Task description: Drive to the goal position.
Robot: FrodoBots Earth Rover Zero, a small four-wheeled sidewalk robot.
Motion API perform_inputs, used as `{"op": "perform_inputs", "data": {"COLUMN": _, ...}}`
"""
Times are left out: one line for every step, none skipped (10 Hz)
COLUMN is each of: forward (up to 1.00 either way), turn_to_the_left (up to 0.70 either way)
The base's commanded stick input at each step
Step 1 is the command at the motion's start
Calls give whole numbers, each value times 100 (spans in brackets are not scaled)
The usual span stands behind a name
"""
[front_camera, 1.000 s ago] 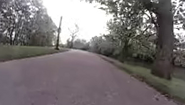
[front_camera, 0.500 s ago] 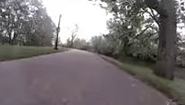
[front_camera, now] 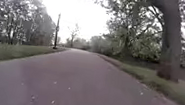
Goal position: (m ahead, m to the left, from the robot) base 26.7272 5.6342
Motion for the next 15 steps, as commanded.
{"op": "perform_inputs", "data": {"forward": 70, "turn_to_the_left": 0}}
{"op": "perform_inputs", "data": {"forward": 70, "turn_to_the_left": 0}}
{"op": "perform_inputs", "data": {"forward": 70, "turn_to_the_left": 0}}
{"op": "perform_inputs", "data": {"forward": 70, "turn_to_the_left": 0}}
{"op": "perform_inputs", "data": {"forward": 70, "turn_to_the_left": 35}}
{"op": "perform_inputs", "data": {"forward": 70, "turn_to_the_left": 35}}
{"op": "perform_inputs", "data": {"forward": 70, "turn_to_the_left": 35}}
{"op": "perform_inputs", "data": {"forward": 70, "turn_to_the_left": 35}}
{"op": "perform_inputs", "data": {"forward": 70, "turn_to_the_left": 35}}
{"op": "perform_inputs", "data": {"forward": 70, "turn_to_the_left": 35}}
{"op": "perform_inputs", "data": {"forward": 70, "turn_to_the_left": 35}}
{"op": "perform_inputs", "data": {"forward": 70, "turn_to_the_left": 24}}
{"op": "perform_inputs", "data": {"forward": 70, "turn_to_the_left": 0}}
{"op": "perform_inputs", "data": {"forward": 70, "turn_to_the_left": 0}}
{"op": "perform_inputs", "data": {"forward": 70, "turn_to_the_left": 0}}
